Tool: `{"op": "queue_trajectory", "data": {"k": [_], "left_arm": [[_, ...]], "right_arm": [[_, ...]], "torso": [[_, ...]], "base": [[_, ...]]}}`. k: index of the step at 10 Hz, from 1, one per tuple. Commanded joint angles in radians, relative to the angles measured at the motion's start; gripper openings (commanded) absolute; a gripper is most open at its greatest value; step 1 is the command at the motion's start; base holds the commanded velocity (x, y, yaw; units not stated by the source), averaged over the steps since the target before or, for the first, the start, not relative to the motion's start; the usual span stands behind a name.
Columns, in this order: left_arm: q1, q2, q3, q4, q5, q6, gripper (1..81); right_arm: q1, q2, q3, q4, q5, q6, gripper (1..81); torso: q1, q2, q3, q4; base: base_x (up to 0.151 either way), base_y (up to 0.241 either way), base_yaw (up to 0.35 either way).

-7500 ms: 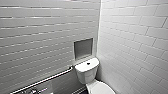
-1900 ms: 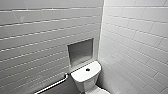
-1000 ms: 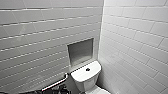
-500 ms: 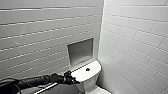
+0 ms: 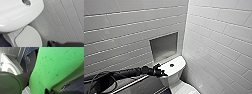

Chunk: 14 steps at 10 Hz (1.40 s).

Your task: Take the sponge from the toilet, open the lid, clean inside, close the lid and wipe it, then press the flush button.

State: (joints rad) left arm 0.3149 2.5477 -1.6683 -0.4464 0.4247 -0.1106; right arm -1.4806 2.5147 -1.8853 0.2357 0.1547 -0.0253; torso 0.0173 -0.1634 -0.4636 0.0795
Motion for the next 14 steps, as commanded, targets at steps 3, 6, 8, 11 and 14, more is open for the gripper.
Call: {"op": "queue_trajectory", "data": {"k": [3, 6, 8, 11, 14], "left_arm": [[-0.23, 0.059, -0.088, -0.029, 0.042, -0.047, 1.0], [-0.286, 0.117, -0.146, -0.026, 0.04, -0.072, 1.0], [-0.308, 0.163, -0.203, -0.028, 0.042, -0.072, 1.0], [-0.335, 0.234, -0.306, -0.021, 0.042, -0.072, 1.0], [-0.383, 0.28, -0.378, -0.018, 0.042, -0.072, 1.0]], "right_arm": [[0.019, -0.029, 0.037, 0.008, -0.07, 0.001, 1.0], [0.019, -0.026, 0.039, 0.01, -0.064, 0.001, 1.0], [0.018, -0.026, 0.039, 0.01, -0.064, 0.001, 1.0], [0.018, -0.024, 0.039, 0.01, -0.063, 0.002, 1.0], [0.019, -0.023, 0.039, 0.01, -0.063, 0.01, 1.0]], "torso": [[0.0, 0.001, -0.095, 0.0], [0.001, 0.002, -0.164, 0.0], [0.002, 0.002, -0.147, 0.0], [0.002, 0.003, -0.153, 0.0], [0.002, 0.003, -0.154, 0.0]], "base": [[0.0, 0.0, 0.0], [0.0, 0.0, 0.0], [0.0, 0.0, 0.0], [0.0, 0.0, 0.0], [0.0, 0.0, 0.0]]}}
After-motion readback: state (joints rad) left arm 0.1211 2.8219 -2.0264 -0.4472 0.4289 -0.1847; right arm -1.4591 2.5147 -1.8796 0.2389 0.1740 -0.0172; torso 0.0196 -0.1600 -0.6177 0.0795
